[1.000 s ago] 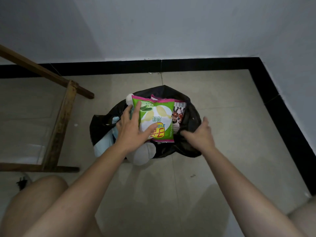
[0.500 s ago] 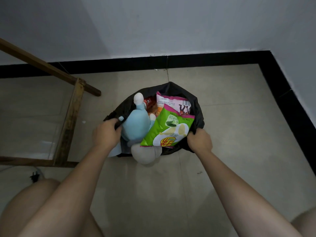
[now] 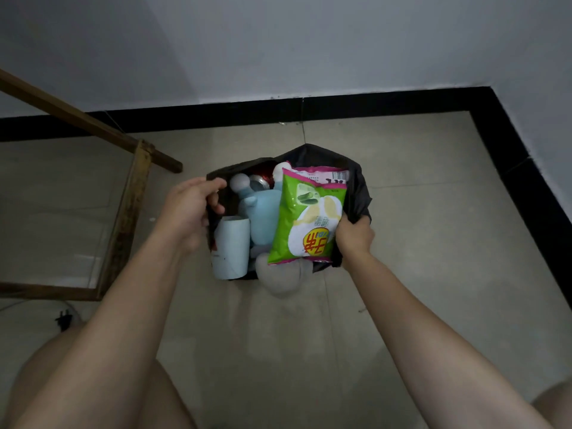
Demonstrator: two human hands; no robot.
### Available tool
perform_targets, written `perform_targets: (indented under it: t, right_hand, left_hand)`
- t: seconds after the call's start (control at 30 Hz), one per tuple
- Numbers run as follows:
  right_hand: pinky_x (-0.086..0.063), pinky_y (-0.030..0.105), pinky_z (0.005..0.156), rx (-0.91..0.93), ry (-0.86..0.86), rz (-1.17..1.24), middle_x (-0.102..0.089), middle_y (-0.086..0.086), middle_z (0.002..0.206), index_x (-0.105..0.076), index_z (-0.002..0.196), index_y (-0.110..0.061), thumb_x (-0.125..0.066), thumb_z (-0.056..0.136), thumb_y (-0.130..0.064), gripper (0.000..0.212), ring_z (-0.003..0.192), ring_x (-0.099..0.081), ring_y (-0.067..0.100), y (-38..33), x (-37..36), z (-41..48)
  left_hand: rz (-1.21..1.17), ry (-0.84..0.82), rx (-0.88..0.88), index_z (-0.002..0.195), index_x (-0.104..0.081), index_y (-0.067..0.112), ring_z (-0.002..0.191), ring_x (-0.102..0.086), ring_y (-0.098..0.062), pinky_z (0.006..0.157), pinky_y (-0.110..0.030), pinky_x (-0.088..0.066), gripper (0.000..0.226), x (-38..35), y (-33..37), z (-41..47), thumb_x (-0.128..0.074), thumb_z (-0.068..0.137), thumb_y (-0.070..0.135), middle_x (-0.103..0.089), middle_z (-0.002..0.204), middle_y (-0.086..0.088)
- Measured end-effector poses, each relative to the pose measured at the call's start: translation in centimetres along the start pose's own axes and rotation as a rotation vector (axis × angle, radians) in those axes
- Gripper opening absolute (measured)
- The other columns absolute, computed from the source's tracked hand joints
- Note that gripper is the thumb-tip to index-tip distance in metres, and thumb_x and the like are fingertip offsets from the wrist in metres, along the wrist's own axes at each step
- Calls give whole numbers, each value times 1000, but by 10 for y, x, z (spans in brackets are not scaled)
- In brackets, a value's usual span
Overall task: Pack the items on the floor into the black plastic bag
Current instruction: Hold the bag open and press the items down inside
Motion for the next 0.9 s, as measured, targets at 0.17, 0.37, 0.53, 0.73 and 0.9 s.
perform_targets:
  t: [0.17,0.37,0.53,0.73,0.9]
  right_hand:
    - [-38,34,75,276,158,-191,-63,19,115,-54,110,-6,-51,97,-25,24,106,-59,36,-50,19,13]
    - [-34,34,68,445,246,-313,-64,16,103,-43,96,-11,-41,102,-28,18,95,-60,37,-65,9,-5]
    - [-36,40,70,333,248,-430,-64,26,110,-44,115,-4,-39,102,-22,23,101,-60,43,-55,27,10]
    - [-40,38,83,223,227,-169,-63,23,118,-48,118,-4,-42,101,-22,25,111,-57,40,-60,34,4]
    - [-42,38,85,362,207,-298,-62,20,120,-53,117,-4,-44,99,-19,25,112,-57,38,-111,53,0]
  left_hand:
    - [-333,-99,30,125,-60,10,70,-57,-8,80,-29,-48,34,-4,15,0,-56,92,14,-55,70,7]
    - [-275,-64,-1,110,-67,19,64,-49,-8,70,-28,-39,22,-24,14,-2,-57,91,13,-52,68,7]
    - [-250,15,93,114,-66,12,50,-34,-5,61,-24,-33,23,-21,1,-6,-52,99,24,-39,58,9]
    - [-546,66,325,122,-63,10,49,-40,-4,98,-34,-49,28,-20,3,-26,-48,101,21,-43,58,12]
    - [-636,-42,329,94,-60,14,36,-27,-6,77,-26,-47,17,-22,36,-28,-46,102,18,-29,47,10]
Point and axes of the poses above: each hand's wrist, its own z-axis towards the middle knuckle, its own x-axis out of the back of the hand, y = z × x, the point moved 7 cm from there along z, towards the middle knuckle
